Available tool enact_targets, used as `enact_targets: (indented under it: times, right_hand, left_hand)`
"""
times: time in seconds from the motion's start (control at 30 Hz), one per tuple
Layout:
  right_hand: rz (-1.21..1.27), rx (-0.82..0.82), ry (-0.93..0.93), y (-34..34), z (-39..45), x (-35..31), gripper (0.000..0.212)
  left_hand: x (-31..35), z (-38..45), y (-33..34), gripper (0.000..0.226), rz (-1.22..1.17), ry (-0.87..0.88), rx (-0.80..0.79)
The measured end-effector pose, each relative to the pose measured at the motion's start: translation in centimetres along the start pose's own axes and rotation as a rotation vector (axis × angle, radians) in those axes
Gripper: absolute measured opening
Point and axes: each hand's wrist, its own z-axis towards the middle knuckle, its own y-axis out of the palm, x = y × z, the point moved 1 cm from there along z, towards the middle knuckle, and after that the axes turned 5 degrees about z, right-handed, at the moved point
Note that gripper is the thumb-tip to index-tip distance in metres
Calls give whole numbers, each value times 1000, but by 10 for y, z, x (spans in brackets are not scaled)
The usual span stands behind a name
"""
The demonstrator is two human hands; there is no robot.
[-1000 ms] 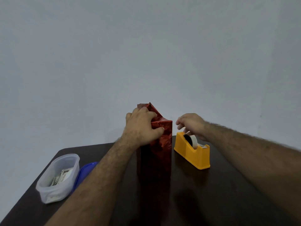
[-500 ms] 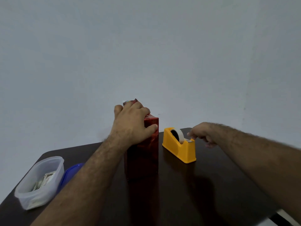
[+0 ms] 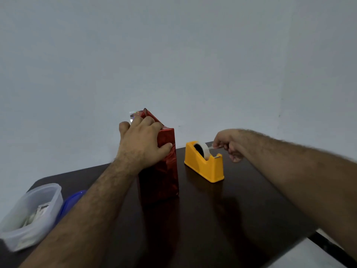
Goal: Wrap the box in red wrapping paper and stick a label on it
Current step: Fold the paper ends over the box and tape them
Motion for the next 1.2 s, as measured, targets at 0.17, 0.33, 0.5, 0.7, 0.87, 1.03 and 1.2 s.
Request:
enact_targets:
  times: [0.17, 0.33, 0.5, 0.7, 0.87, 1.03, 1.2]
  right_hand:
    - [31, -10, 35, -10, -12, 16, 23]
    - [185, -92, 28, -8, -7, 47, 8]
    - [301, -133, -39, -1, -3, 65, 9]
    - [282, 118, -157, 13, 4, 82, 22]
    - [157, 174, -202, 21, 7, 74, 34]
    - [-243, 53, -279, 3, -21, 41, 37]
    - [-638, 252, -358, 12, -29, 20, 36]
  left_hand:
    - [-1, 0, 5, 69, 12, -10, -14]
    - [-2, 0, 6, 74, 22, -7, -19]
    - [0, -1, 5, 76, 32, -4, -36]
    - [-4, 0, 5, 75, 22, -10, -43]
    - [-4, 0, 2, 74, -36, -29, -61]
    - [-2, -1, 0, 77, -12, -17, -90]
    - [-3, -1, -3, 77, -25, -16, -95]
